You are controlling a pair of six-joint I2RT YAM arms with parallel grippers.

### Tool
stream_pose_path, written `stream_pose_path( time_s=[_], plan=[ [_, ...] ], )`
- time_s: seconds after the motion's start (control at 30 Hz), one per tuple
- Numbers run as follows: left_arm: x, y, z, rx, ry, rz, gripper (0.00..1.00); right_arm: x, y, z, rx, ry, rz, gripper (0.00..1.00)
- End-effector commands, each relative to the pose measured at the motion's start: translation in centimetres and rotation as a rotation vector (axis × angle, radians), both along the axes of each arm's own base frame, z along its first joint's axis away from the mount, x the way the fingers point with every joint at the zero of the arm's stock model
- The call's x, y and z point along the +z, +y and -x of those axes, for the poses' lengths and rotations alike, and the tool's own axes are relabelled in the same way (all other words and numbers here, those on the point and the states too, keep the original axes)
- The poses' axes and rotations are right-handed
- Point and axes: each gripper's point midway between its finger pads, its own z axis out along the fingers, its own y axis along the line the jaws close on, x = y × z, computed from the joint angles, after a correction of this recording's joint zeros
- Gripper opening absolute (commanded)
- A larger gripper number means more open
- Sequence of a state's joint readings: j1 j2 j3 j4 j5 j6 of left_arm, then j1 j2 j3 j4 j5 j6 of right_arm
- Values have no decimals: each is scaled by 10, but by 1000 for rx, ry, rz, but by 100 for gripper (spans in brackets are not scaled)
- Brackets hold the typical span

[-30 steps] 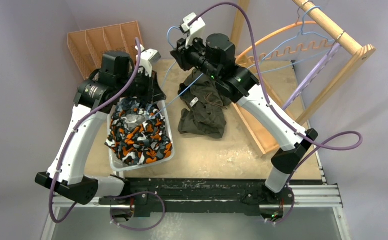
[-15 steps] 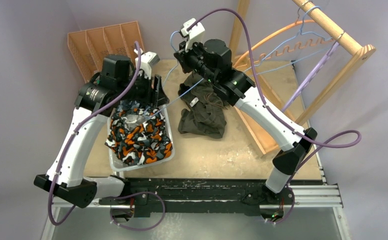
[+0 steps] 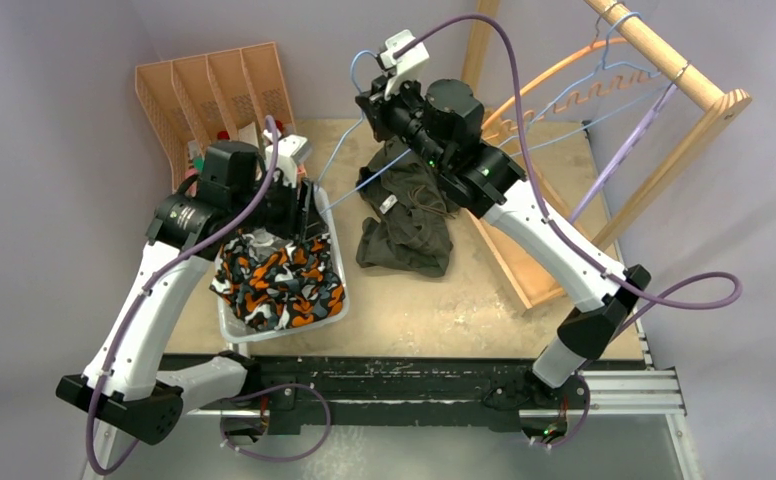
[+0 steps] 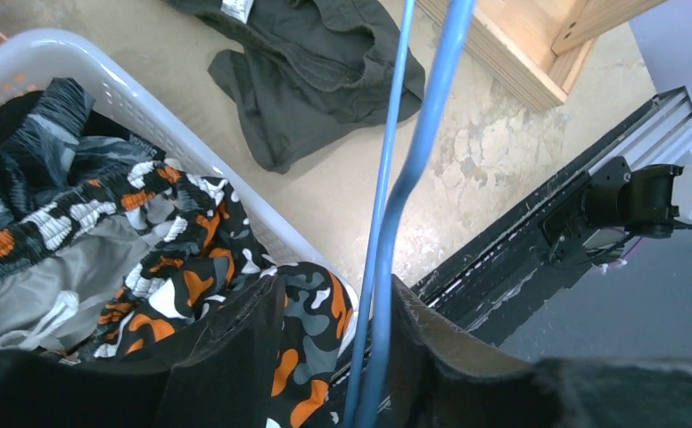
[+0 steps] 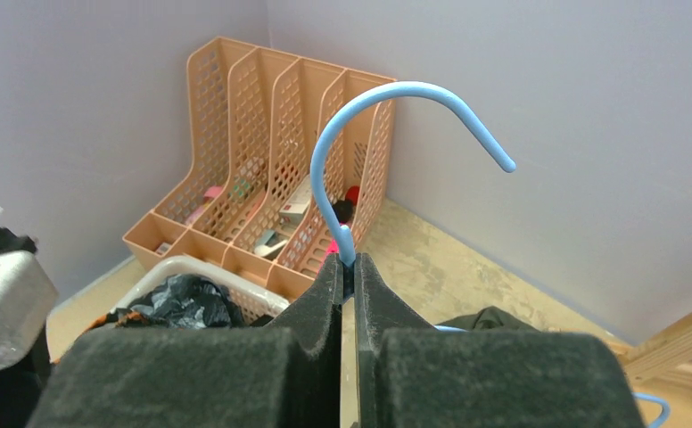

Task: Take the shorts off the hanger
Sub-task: Pick up the hanger at the center of the board.

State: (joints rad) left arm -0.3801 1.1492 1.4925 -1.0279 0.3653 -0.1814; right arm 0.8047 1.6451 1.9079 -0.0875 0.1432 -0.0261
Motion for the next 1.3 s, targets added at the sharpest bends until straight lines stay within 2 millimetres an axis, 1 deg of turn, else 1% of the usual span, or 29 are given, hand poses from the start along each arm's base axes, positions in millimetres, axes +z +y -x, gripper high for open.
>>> stream_pose_path(
  time_s=[0.0,0.03,0.1,0.13,0.17,0.23,0.27,0.33,0.37,0.4,0.43,0.47,0.5,0.53,0.6,0.63,0.67,0.7,0.77,0.8,0.83,0.9,0.97,1.0,1.07,1.17,1.23,1.27],
  plan=[
    [16,-12,0,-31,-45,86,33,42,-11,12,0,-86,-92,0],
    [18,-13,0,-35,-46,90,27,42,-12,12,0,-87,-93,0],
    [22,-14,-4,-32,-54,87,9,42,-13,13,-2,-89,-94,0],
    [24,-13,-6,-28,-60,86,4,42,-13,13,-2,-89,-95,0],
    [26,-14,-8,-30,-64,88,1,42,-13,14,-1,-89,-95,0],
    [29,-15,-8,-38,-71,91,0,41,-14,14,0,-88,-93,0],
    [31,-17,-8,-45,-72,96,6,40,-14,14,-1,-87,-92,0],
    [32,-17,-7,-50,-74,99,24,38,-14,14,-2,-85,-90,0],
    [34,-17,-6,-50,-80,100,31,36,-14,14,-4,-83,-86,0],
    [35,-16,-6,-50,-86,98,36,35,-14,13,-5,-80,-81,0],
    [37,-15,-5,-48,-94,99,38,34,-14,13,-3,-80,-78,0],
    [39,-14,-5,-41,-104,97,40,34,-13,14,3,-80,-75,0],
    [41,-13,-6,-37,-111,95,40,33,-13,15,9,-78,-70,0],
    [42,-12,-6,-34,-117,96,33,33,-13,15,10,-75,-70,0],
    [42,-14,-5,-50,-107,96,22,34,-13,16,8,-75,-79,0],
    [40,-16,-3,-65,-96,94,14,35,-14,16,8,-77,-81,0],
    [37,-16,-3,-78,-87,87,3,35,-14,16,7,-76,-85,0],
    [35,-17,-2,-85,-79,81,0,35,-14,15,5,-75,-86,0],
    [34,-16,-3,-88,-78,72,0,34,-12,14,5,-67,-85,0],
    [36,-15,-4,-80,-90,72,0,34,-12,15,7,-63,-80,2],
    [39,-14,-6,-70,-105,75,0,34,-13,17,13,-58,-81,11],
    [52,-14,-13,-43,-154,94,0,38,-13,24,37,-51,-82,25],
    [65,-14,-26,-9,-201,105,0,43,-17,34,60,-35,-97,45],
    [71,-15,-32,0,-221,107,0,46,-20,40,75,-28,-108,51],
    [80,-18,-45,11,-247,113,0,47,-26,52,95,-15,-116,55],
    [89,-30,-63,-17,-273,133,0,47,-40,70,110,16,-129,58],
    [92,-36,-77,-23,-284,132,0,52,-54,82,106,4,-149,59],
    [92,-39,-84,-30,-289,128,0,51,-57,89,121,-5,-150,59]
  ],
)
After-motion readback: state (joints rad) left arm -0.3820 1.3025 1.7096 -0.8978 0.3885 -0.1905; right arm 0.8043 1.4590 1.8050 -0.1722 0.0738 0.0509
